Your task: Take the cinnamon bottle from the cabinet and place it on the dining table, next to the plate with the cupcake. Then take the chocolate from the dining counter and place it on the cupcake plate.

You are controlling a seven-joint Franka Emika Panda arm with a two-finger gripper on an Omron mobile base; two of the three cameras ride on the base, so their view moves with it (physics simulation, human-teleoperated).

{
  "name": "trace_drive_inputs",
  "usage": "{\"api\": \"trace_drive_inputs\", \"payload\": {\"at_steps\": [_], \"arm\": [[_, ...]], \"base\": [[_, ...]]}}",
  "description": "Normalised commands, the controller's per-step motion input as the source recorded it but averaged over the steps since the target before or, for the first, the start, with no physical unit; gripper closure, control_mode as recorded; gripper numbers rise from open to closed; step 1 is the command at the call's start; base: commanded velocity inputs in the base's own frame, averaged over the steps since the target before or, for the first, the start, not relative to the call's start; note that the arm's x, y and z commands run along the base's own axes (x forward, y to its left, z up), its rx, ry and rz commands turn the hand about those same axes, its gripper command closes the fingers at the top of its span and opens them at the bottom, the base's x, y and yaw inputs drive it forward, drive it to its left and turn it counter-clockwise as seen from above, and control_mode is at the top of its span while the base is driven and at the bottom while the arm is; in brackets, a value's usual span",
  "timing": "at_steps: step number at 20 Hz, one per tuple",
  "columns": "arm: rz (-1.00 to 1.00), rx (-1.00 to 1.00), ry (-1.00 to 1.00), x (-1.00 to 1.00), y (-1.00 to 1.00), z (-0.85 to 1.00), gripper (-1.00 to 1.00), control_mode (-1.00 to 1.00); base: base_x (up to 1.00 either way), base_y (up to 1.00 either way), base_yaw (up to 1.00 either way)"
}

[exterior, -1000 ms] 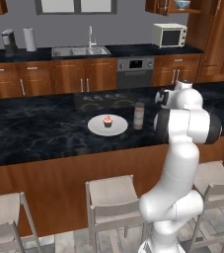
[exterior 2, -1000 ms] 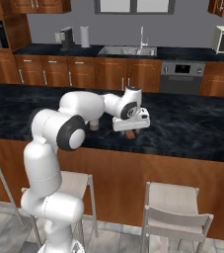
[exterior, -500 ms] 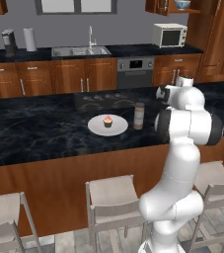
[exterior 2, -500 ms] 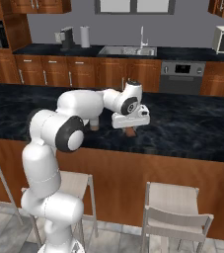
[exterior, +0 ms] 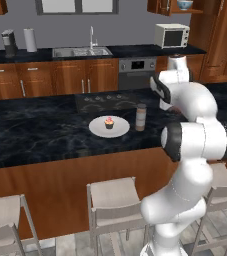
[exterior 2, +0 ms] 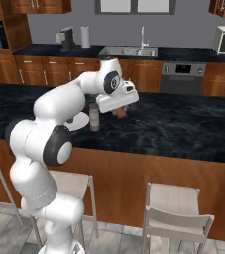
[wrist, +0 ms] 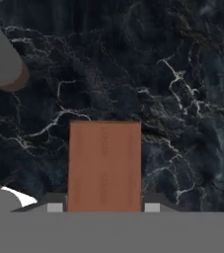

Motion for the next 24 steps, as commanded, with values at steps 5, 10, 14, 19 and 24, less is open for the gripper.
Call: {"api": "trace_drive_inputs", "payload": {"at_steps": [5, 10, 14, 19, 24], "arm": [[0.11, -0.18, -0.01, -0.13, 0.67, 1.0, 1.0, -1.0], [0.17, -0.13, 0.01, -0.03, 0.85, 1.0, 1.0, -1.0], [0.31, -0.14, 0.0, 0.0, 1.0, 0.71, 1.0, -1.0], [0.43, -0.11, 0.02, 0.06, 1.0, -0.34, 1.0, -1.0], [0.38, -0.02, 0.0, 0.11, 0.96, -0.74, 1.0, -1.0]], "base": [[0.0, 0.0, 0.0], [0.0, 0.0, 0.0], [0.0, 0.0, 0.0], [0.0, 0.0, 0.0], [0.0, 0.0, 0.0]]}}
